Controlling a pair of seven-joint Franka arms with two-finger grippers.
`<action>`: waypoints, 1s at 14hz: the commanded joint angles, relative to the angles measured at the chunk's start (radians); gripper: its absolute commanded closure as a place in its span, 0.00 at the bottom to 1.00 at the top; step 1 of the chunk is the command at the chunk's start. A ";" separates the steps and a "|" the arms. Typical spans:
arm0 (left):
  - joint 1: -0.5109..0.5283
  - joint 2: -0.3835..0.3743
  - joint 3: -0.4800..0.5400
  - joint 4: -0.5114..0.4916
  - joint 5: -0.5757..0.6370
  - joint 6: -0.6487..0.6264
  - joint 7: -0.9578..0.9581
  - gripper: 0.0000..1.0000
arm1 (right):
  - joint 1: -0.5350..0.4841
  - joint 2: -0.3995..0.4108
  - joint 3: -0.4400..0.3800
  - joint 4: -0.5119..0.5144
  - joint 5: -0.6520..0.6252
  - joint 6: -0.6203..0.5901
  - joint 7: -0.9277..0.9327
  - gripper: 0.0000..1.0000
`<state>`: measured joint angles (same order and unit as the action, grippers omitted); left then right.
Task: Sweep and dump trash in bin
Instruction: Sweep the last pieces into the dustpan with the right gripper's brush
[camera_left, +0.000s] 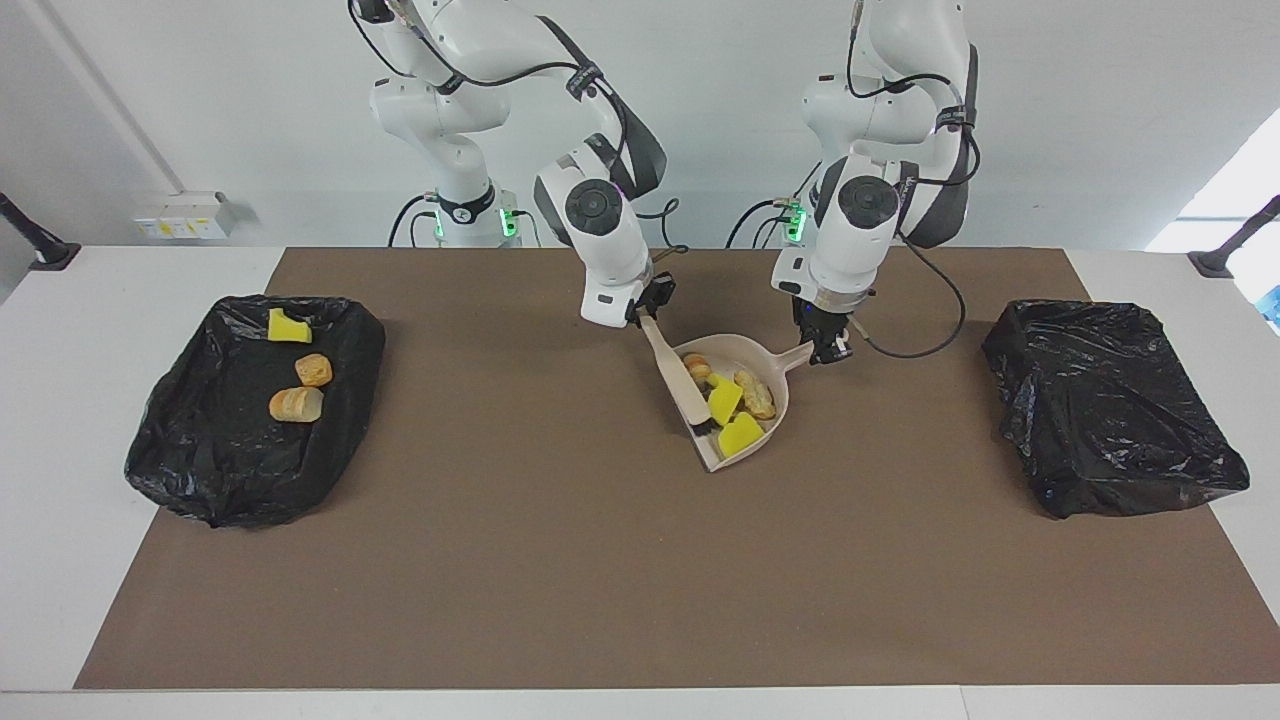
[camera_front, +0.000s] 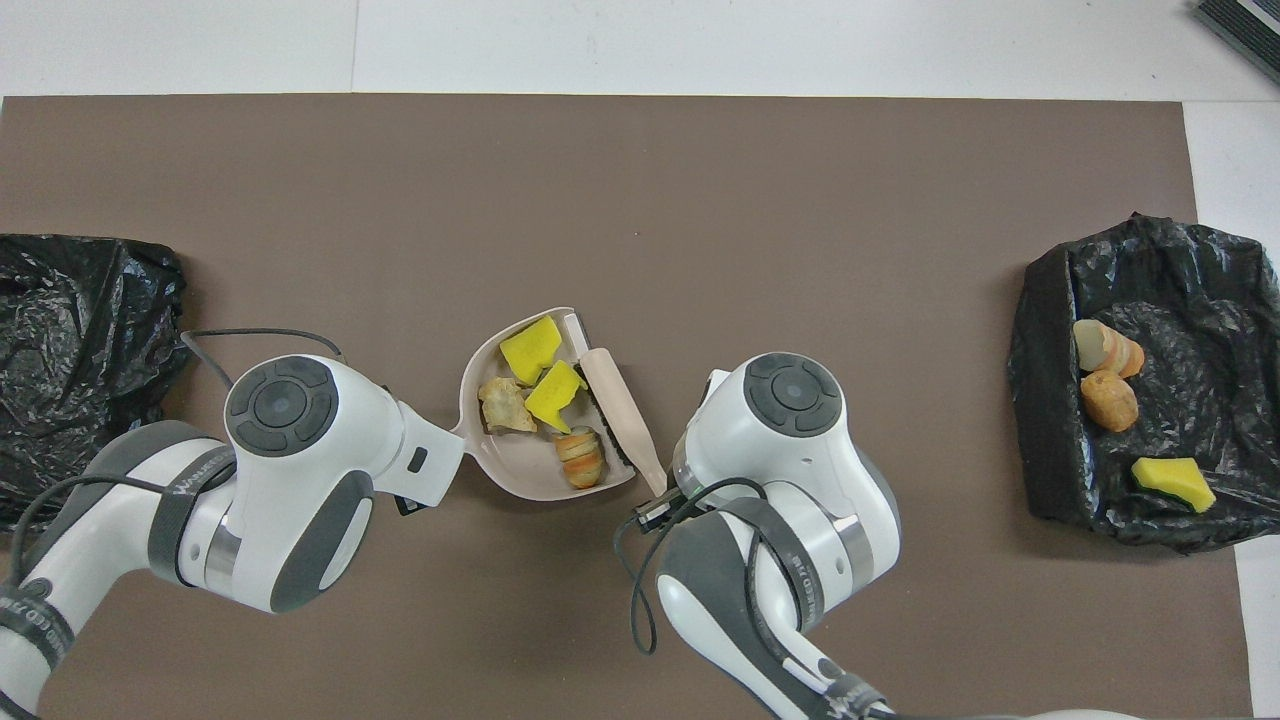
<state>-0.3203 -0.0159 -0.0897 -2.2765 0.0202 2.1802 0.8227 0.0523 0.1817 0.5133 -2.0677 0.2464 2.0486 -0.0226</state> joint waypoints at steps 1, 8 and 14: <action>-0.005 -0.022 0.011 -0.008 -0.009 0.012 -0.011 1.00 | -0.087 -0.065 0.005 0.003 -0.042 -0.094 -0.065 1.00; 0.090 -0.064 0.014 0.057 -0.054 -0.060 0.004 1.00 | -0.135 -0.192 0.010 -0.002 -0.099 -0.225 0.094 1.00; 0.305 -0.085 0.019 0.231 -0.124 -0.363 0.263 1.00 | 0.029 -0.260 0.014 -0.038 -0.096 -0.217 0.412 1.00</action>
<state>-0.0942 -0.0934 -0.0649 -2.1119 -0.0706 1.9151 0.9943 0.0565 -0.0297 0.5241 -2.0754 0.1505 1.8302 0.3273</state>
